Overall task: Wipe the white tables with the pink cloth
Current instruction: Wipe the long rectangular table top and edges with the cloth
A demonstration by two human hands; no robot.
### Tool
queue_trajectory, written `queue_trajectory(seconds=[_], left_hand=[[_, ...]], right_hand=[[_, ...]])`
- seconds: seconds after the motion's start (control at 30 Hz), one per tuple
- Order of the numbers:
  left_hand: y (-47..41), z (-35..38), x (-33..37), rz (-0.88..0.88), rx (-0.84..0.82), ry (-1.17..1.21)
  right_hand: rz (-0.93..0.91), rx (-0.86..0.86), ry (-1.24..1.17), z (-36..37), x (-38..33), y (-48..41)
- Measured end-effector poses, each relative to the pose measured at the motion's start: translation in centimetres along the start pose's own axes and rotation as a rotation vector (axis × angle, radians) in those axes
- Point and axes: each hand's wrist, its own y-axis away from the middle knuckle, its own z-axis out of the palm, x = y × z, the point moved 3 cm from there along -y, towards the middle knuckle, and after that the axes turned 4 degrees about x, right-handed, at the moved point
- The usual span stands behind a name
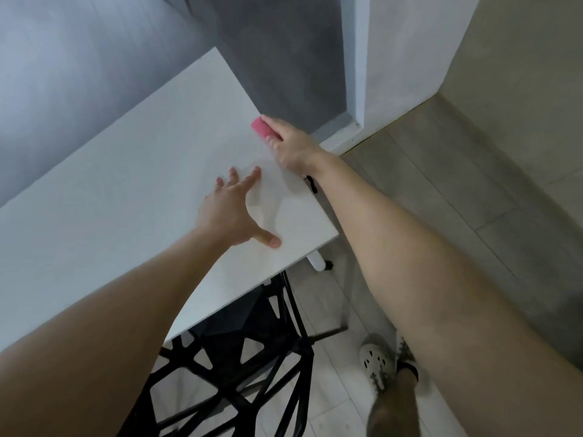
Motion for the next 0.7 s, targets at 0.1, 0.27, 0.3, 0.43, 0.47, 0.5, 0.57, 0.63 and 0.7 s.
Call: queue_trajectory(seconds=[0.1, 0.27, 0.3, 0.43, 0.47, 0.5, 0.57, 0.63, 0.7], left_hand=[[-0.1, 0.2, -0.1, 0.005, 0.014, 0.000], [-0.4, 0.2, -0.3, 0.009, 0.001, 0.010], [-0.4, 0.2, -0.3, 0.013, -0.002, 0.012], [-0.3, 0.2, -0.3, 0.019, -0.002, 0.018], [-0.4, 0.2, -0.4, 0.022, -0.001, 0.018], [-0.5, 0.2, -0.5, 0.028, 0.000, 0.012], [-0.7, 0.4, -0.6, 0.044, 0.006, -0.004], [-1.0, 0.7, -0.8, 0.063, 0.013, -0.004], [-1.4, 0.6, -1.0, 0.096, 0.017, -0.020]], right_hand=[[-0.007, 0.026, -0.025, -0.1, 2.6, 4.7], [-0.006, 0.119, -0.025, 0.4, 6.9, 18.0], [0.012, 0.142, -0.024, 0.6, 7.4, 20.4], [0.181, 0.182, -0.021, 0.7, 8.2, 27.0], [0.251, 0.187, -0.023, 0.7, 8.2, 28.0], [0.329, 0.182, -0.051, 0.8, 8.1, 28.9], [0.479, 0.184, -0.136, 1.2, 8.1, 30.4], [0.574, 0.256, -0.213, 1.9, 7.9, 31.6], [0.620, 0.372, -0.308, 3.1, 7.3, 32.4]])
